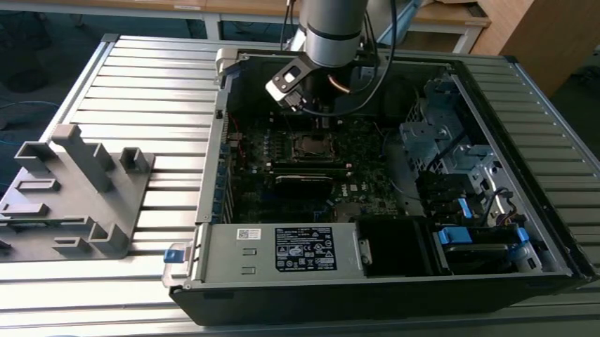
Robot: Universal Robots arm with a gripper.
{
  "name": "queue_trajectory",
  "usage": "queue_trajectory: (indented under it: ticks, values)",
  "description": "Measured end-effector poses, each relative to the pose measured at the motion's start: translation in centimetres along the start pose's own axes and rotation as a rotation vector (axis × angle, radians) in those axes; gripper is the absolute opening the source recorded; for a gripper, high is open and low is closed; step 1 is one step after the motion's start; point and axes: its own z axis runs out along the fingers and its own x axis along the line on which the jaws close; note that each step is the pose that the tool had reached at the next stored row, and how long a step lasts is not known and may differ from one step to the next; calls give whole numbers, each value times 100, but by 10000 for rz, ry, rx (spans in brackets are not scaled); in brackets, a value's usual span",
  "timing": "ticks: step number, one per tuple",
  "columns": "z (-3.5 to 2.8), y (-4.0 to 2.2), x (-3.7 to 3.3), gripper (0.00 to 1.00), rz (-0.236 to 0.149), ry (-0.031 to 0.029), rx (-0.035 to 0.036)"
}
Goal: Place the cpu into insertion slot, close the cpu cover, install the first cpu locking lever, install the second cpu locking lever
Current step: 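Close the cpu cover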
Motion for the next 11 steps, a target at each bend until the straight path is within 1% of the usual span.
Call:
queue_trajectory:
  ticks: [5, 8, 11]
  values:
    - [19, -28, 0, 10, -1, 0, 0]
    - [47, -32, -2, 10, -3, -7, 7]
    - [52, -33, -3, 10, -1, -12, 9]
